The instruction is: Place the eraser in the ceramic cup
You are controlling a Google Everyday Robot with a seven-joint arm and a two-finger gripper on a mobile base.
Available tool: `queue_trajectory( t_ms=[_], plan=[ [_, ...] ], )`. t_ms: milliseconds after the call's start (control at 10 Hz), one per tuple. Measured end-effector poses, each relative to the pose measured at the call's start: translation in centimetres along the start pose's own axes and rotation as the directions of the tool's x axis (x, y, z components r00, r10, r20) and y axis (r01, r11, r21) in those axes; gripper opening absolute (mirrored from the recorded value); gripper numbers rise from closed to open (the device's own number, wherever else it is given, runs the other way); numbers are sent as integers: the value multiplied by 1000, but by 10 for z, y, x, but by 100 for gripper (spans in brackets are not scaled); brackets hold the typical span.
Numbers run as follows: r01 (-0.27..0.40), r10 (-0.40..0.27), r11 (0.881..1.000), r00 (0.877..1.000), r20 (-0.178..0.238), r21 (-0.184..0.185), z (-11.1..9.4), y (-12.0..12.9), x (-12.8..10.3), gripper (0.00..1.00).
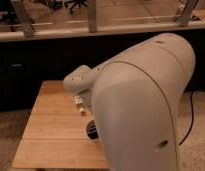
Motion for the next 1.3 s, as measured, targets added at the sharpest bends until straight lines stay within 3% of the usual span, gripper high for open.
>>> queue_trajectory(
  t_ms=[500, 1300],
  plan=[
    [23, -23, 999, 999, -30, 23, -7, -7, 0, 0],
    [65, -64, 996, 998, -28, 63, -20, -9, 2, 0]
  ],
)
